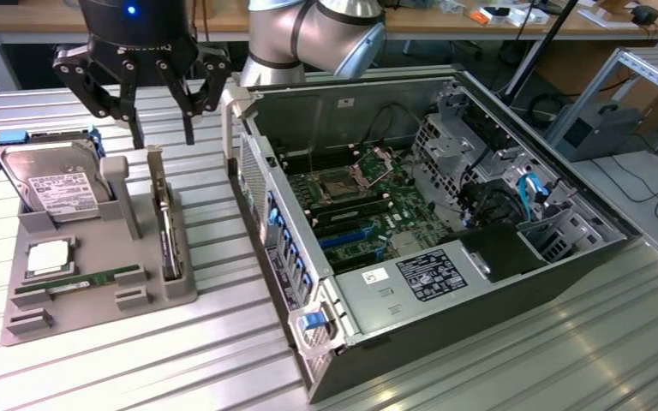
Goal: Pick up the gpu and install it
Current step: 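Pick up the gpu and move the gpu toward the slot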
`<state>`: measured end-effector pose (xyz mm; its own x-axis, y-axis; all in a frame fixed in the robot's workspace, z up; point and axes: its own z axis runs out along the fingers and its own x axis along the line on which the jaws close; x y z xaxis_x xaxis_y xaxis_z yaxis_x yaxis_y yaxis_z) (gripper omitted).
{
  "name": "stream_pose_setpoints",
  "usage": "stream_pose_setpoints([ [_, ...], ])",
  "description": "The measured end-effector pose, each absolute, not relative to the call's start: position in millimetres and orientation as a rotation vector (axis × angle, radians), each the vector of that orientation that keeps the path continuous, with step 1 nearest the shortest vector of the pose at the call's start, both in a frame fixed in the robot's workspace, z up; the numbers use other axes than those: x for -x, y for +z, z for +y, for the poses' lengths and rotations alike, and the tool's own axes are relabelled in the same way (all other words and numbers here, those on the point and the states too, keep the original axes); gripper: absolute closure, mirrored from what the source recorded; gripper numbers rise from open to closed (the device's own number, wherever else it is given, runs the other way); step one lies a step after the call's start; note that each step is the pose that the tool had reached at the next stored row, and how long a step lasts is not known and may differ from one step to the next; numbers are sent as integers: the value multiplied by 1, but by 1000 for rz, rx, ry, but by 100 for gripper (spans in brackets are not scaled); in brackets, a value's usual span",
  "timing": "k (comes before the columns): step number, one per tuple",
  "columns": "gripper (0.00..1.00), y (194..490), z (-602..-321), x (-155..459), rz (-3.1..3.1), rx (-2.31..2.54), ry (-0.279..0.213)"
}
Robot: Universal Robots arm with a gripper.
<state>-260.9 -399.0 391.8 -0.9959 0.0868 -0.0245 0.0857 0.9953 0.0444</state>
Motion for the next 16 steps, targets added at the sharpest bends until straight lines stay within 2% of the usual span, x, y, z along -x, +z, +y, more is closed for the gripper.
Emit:
stream_pose_setpoints([
  [16,46,386,-399,262,3112,-135,67],
])
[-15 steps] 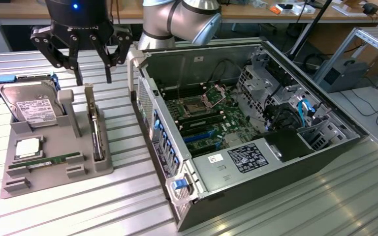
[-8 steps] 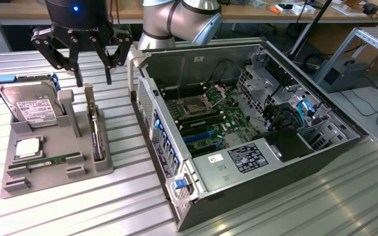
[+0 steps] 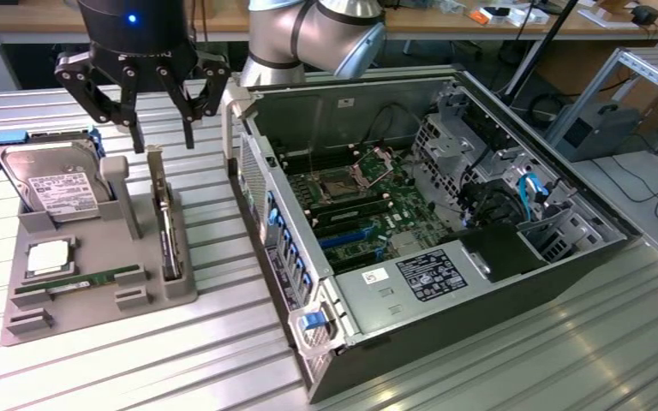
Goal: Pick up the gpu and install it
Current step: 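Pick up the gpu and move the gpu toward the slot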
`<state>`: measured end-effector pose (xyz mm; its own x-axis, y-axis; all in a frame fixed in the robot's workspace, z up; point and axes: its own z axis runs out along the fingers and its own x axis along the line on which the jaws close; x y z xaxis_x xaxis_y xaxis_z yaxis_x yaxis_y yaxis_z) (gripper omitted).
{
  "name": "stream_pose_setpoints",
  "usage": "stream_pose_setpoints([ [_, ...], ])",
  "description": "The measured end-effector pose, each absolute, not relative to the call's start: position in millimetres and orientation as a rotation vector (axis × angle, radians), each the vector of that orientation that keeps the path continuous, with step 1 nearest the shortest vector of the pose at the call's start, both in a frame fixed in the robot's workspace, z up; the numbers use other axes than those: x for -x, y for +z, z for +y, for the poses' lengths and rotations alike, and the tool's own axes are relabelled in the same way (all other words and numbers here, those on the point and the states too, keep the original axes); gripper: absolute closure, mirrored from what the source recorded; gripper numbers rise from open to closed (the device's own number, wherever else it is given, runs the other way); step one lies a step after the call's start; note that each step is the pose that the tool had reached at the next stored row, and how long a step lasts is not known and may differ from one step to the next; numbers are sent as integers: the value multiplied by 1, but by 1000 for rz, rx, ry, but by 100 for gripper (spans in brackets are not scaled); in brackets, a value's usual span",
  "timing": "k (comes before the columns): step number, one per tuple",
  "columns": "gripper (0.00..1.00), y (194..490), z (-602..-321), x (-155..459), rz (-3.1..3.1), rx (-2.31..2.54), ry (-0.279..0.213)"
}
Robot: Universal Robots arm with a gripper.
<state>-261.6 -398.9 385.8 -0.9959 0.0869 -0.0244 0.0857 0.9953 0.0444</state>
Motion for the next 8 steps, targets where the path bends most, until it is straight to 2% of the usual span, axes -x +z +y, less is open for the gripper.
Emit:
stream_pose_setpoints([
  [8,46,384,-399,262,3112,-135,67],
])
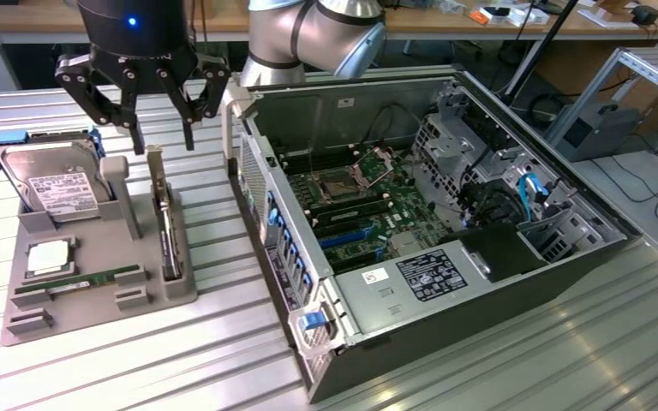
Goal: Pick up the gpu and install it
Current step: 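Pick up the gpu and move the gpu toward the slot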
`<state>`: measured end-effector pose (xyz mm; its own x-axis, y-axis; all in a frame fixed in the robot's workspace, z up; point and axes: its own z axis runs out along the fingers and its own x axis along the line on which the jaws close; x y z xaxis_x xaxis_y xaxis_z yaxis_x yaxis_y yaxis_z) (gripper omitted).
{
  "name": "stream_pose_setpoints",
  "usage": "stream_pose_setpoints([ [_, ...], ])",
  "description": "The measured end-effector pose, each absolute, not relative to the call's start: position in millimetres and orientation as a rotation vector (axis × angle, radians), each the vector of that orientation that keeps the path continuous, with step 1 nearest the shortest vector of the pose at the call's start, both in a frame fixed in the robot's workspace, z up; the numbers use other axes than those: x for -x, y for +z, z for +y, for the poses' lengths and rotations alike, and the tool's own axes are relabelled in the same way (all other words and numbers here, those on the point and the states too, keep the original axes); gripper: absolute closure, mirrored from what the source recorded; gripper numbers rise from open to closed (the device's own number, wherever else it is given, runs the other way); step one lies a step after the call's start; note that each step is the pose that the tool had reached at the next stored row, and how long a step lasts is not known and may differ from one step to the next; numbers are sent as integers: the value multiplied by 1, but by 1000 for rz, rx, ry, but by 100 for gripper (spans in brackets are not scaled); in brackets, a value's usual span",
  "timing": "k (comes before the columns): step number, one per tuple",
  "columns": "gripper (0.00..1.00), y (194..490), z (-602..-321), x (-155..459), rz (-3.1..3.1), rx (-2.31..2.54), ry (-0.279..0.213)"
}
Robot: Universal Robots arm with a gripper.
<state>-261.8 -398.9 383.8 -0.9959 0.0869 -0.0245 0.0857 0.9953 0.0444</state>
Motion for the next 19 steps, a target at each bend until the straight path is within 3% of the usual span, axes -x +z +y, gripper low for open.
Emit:
stream_pose_setpoints([
  [19,46,380,-399,262,3112,-135,67],
])
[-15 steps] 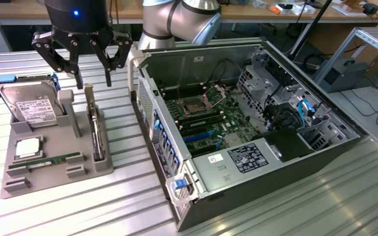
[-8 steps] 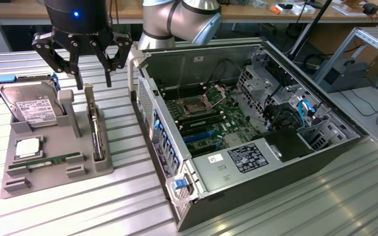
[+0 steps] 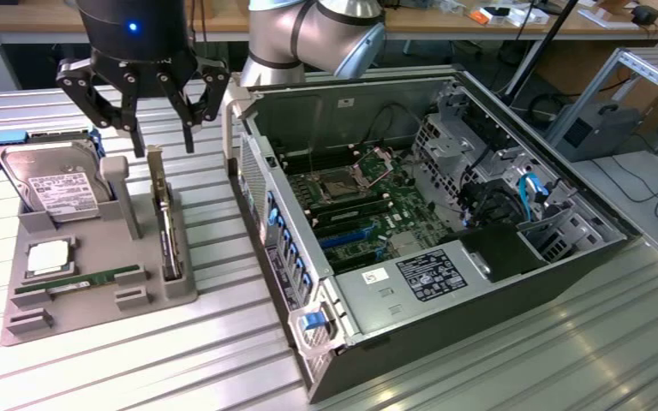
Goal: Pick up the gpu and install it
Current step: 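Pick up the gpu and move the gpu toward the slot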
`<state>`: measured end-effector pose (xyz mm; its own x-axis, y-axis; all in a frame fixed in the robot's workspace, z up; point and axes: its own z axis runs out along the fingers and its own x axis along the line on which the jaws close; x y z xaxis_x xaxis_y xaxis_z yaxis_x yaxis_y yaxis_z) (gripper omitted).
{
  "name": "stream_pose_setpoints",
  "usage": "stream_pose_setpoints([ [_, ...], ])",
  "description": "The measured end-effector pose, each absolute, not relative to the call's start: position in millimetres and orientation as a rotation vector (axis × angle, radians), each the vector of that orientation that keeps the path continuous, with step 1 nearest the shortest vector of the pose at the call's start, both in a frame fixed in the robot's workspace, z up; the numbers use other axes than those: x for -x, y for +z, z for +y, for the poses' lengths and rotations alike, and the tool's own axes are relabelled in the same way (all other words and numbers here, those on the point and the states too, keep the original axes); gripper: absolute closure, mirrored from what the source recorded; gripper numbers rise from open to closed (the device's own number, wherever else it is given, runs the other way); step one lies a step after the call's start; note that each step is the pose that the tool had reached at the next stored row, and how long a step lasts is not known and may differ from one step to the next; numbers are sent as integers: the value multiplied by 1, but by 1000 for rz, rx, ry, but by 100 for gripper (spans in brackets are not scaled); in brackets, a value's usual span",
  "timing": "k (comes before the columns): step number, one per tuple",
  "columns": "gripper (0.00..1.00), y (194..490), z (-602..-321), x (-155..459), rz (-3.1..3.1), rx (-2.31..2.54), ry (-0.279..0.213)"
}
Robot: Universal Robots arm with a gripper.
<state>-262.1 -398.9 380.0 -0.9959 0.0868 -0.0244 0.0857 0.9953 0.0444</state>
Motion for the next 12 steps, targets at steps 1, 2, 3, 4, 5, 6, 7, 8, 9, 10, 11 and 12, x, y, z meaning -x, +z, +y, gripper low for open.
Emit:
stream_pose_setpoints([
  [1,46,380,-399,262,3112,-134,67],
  [2,46,380,-399,262,3112,-135,67],
  [3,46,379,-399,262,3112,-135,67],
  [4,46,379,-399,262,3112,-135,67],
  [5,46,379,-399,262,3112,-135,67],
  [6,46,379,-399,262,3112,-135,67],
  [7,46,379,-399,262,3112,-135,67],
  [8,46,378,-399,262,3112,-134,67],
  [9,46,378,-399,262,3112,-135,67],
  [10,46,378,-399,262,3112,-135,67],
  [11,46,378,-399,262,3112,-134,67],
  [12,46,377,-399,262,3112,-135,67],
])
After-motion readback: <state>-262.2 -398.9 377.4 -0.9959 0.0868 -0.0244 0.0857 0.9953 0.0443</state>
